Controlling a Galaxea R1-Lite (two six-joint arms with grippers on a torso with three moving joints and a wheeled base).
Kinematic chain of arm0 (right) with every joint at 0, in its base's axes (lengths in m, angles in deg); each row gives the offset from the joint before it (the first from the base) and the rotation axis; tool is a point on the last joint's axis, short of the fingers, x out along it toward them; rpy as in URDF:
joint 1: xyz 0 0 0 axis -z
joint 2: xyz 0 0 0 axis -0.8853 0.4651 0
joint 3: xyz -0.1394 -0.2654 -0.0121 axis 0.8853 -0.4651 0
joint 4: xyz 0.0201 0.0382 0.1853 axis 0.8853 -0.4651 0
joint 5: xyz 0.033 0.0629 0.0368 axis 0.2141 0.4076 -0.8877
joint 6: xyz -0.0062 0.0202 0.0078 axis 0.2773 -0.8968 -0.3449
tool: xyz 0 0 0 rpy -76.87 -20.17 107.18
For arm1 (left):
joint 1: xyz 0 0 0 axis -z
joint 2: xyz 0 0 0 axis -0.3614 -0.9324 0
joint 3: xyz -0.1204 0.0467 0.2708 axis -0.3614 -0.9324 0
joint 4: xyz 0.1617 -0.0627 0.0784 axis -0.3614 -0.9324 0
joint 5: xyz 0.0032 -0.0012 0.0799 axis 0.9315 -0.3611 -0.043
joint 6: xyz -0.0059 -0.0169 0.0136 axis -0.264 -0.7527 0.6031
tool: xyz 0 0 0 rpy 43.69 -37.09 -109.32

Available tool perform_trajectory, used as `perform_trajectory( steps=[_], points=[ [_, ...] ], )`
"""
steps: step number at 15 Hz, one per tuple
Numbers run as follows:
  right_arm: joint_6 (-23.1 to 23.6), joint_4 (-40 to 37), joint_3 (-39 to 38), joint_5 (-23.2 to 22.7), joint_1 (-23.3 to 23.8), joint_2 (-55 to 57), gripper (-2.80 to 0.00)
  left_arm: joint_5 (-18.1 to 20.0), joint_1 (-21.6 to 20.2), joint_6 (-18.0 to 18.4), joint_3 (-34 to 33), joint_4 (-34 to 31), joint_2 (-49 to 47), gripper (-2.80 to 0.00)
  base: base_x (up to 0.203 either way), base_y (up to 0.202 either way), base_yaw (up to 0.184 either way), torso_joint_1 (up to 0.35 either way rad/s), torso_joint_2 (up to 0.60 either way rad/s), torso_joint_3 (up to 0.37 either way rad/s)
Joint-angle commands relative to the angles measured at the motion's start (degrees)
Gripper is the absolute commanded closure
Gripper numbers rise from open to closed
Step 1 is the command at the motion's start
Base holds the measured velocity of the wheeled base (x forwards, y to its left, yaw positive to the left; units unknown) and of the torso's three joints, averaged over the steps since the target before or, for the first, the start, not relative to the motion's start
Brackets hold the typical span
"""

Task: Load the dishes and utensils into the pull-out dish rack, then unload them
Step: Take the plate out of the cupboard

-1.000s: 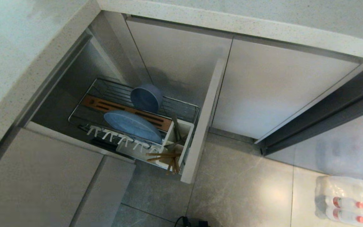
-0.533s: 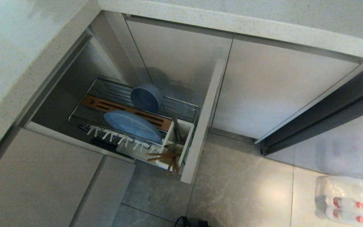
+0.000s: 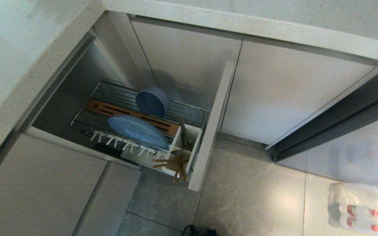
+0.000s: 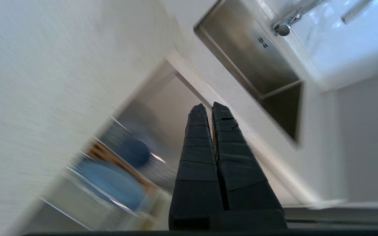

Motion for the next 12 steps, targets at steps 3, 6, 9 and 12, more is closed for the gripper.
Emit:
perform_trajectory(
  steps=[3, 6, 9, 12],
  points=[
    [0.0, 0.0, 0.0, 0.0, 0.0, 0.1, 0.0, -4.3, 7.7, -8.6, 8.1, -5.8, -12.0, 0.0, 0.0, 0.0, 0.0, 0.0, 0.0, 0.0],
    [0.0, 0.0, 0.0, 0.0, 0.0, 0.1, 0.0, -13.4, 16.8, -9.9, 7.7, -6.2, -14.9, 0.0, 0.0, 0.0, 0.0, 0.0, 0.0, 0.0],
    [0.0, 0.0, 0.0, 0.0, 0.0, 0.1, 0.0, -22.0, 27.3, -10.3, 6.1, -6.0, -16.7, 0.0, 0.0, 0.0, 0.0, 0.0, 0.0, 0.0],
    [0.0, 0.0, 0.0, 0.0, 0.0, 0.1, 0.0, -32.1, 38.2, -12.2, 5.3, -5.6, -19.6, 0.0, 0.0, 0.0, 0.0, 0.0, 0.0, 0.0]
  ],
)
